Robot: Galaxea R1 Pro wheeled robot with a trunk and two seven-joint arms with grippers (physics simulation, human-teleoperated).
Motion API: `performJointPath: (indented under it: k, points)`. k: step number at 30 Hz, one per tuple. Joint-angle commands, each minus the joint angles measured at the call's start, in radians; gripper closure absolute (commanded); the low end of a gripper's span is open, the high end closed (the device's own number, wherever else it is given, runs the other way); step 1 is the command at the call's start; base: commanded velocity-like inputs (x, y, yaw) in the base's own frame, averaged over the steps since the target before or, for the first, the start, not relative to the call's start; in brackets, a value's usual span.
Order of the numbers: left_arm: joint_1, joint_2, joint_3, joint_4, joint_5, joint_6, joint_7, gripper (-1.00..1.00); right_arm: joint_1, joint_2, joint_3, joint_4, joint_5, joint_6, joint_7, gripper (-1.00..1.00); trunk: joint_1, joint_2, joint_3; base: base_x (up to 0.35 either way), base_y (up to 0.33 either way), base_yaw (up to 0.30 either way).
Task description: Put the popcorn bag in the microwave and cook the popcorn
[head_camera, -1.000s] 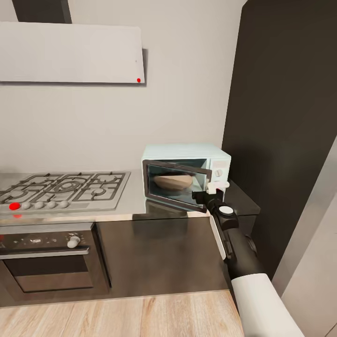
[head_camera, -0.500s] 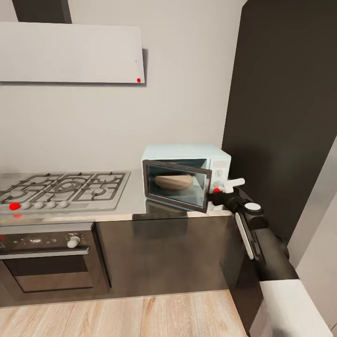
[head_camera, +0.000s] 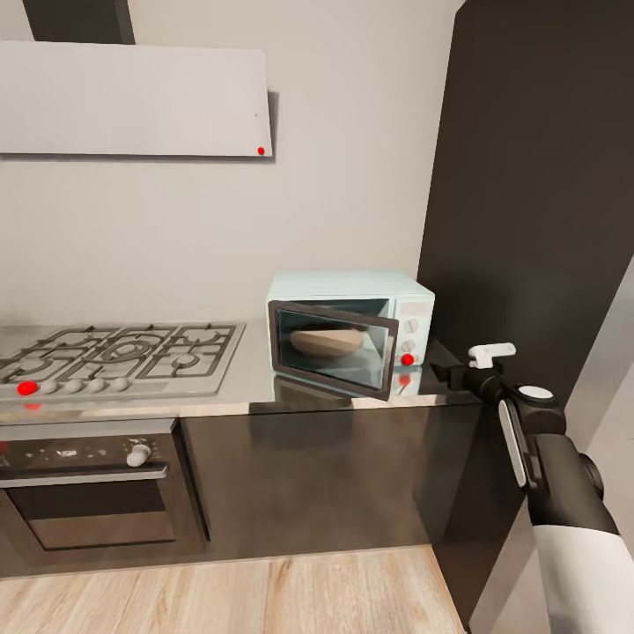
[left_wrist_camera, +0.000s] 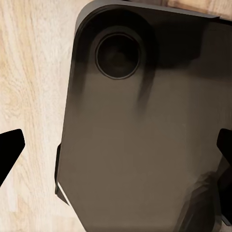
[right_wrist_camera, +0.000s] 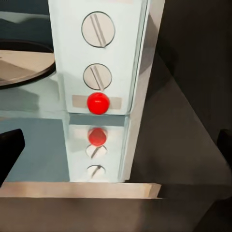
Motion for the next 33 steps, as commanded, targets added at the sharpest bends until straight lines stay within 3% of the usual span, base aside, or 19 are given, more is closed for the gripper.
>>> performJointPath:
  k: [1,9,14,28,29,30,33]
  points:
    - [0.0,0.0,0.0,-0.001,0.005,-0.002,0.0,-1.0,-0.001,0.001,-0.002,-0.001,0.011,0.003,0.007,-1.0,0.0,-0.001,-0.001,0.0,0.0,0.0]
    - [0.0,0.0,0.001,-0.001,0.005,-0.005,0.0,-1.0,-0.001,0.025,0.002,-0.003,0.016,0.002,-0.026,-1.0,0.0,-0.001,-0.001,0.04,0.0,0.0]
    - [0.0,0.001,0.0,-0.001,0.005,-0.003,0.0,-1.0,-0.001,0.067,0.003,-0.003,0.016,-0.02,-0.062,-1.0,0.0,-0.001,-0.001,0.218,0.0,0.0]
    - [0.0,0.001,0.0,-0.001,0.006,-0.003,0.0,-1.0,-0.001,0.074,0.008,0.0,0.005,-0.041,-0.061,-1.0,0.0,-0.001,-0.001,0.214,0.0,0.0]
    - [0.0,0.001,0.0,-0.001,0.005,-0.003,0.0,-1.0,-0.001,0.085,0.009,0.0,0.004,-0.041,-0.055,-1.0,0.0,-0.001,-0.001,0.194,0.0,0.0]
    - [0.0,0.001,0.0,-0.001,0.005,-0.003,0.0,-1.0,-0.001,0.129,0.009,0.0,0.007,-0.04,-0.046,-1.0,0.0,-0.001,-0.001,0.073,0.0,0.0]
    - [0.0,0.001,0.0,-0.001,0.005,-0.003,0.0,-1.0,-0.001,0.15,0.024,0.0,0.006,-0.039,-0.028,-1.0,0.0,-0.001,-0.001,0.025,0.0,0.0]
